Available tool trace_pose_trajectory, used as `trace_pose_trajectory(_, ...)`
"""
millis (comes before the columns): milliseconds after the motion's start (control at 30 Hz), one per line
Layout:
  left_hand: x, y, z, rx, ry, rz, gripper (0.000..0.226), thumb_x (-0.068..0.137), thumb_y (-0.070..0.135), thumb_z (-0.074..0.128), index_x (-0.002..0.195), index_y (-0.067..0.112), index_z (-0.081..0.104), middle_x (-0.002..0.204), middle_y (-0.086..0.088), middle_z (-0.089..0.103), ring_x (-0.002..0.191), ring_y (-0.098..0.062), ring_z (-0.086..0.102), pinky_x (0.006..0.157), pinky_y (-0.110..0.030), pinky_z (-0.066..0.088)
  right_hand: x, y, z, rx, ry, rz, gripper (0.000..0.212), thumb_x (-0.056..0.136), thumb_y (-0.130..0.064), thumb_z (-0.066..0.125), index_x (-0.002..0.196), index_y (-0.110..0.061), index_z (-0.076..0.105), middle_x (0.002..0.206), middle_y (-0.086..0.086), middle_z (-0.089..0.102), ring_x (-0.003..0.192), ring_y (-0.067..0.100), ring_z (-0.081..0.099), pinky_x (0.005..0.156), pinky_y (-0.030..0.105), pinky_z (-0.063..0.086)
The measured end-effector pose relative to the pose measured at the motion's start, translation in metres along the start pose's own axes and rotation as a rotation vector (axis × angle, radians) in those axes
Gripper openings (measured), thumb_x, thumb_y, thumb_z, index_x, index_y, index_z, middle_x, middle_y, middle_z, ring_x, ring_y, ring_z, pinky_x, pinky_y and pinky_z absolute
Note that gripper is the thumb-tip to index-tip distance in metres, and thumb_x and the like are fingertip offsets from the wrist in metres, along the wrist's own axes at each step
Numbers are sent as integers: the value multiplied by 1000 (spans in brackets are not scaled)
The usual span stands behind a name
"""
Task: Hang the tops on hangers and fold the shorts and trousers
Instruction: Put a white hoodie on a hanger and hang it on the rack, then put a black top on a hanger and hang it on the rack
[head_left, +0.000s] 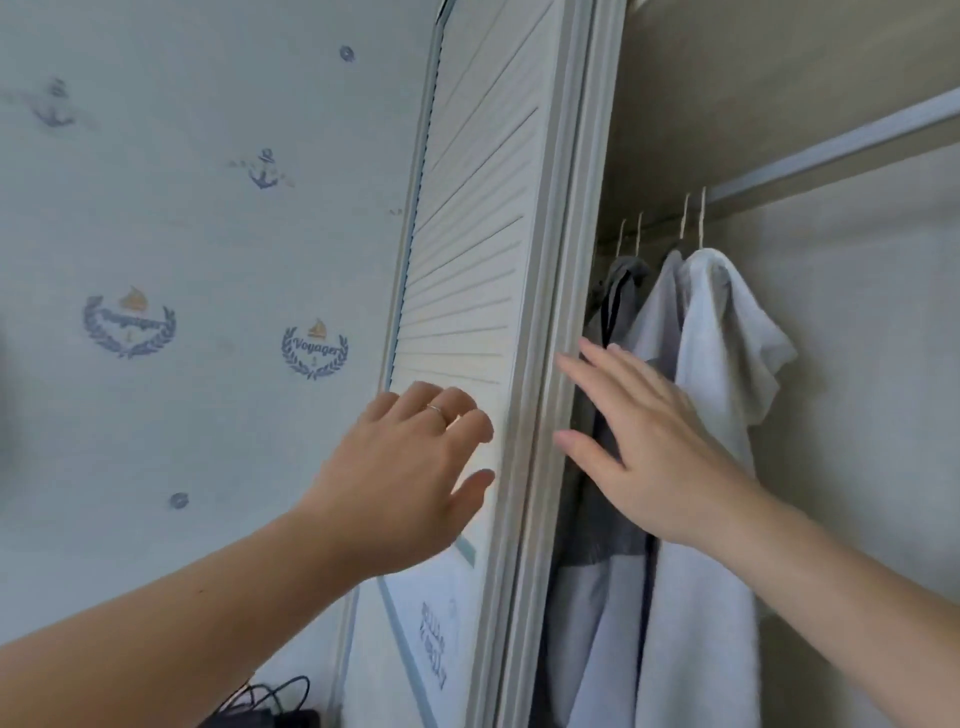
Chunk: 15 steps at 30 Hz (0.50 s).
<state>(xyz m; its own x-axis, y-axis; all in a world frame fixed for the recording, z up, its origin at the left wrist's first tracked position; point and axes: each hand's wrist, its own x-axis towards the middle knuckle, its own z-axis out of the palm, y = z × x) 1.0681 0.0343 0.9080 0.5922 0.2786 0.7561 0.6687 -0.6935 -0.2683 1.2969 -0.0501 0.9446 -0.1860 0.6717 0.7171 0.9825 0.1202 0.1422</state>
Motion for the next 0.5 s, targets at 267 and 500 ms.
trace_pose_trajectory(267,-210,-68,-66,59,-145,-322,57,97,58,33,140,25,51,154,-1,43,146,-31,32,111,-50,31,-42,-191,75,135,-257,-182,72,86,-77,1,149,-52,-20,159,-25,-30,149,10,-27,122,47,-13)
trace_pose_trajectory(500,-423,-90,-156,190,-353,-665,70,96,71,22,155,33,29,167,2,18,155,-28,6,122,-53,13,-95,-393,117,367,-420,-401,74,86,-80,0,150,-50,-21,163,-20,-24,151,14,-25,122,53,-12)
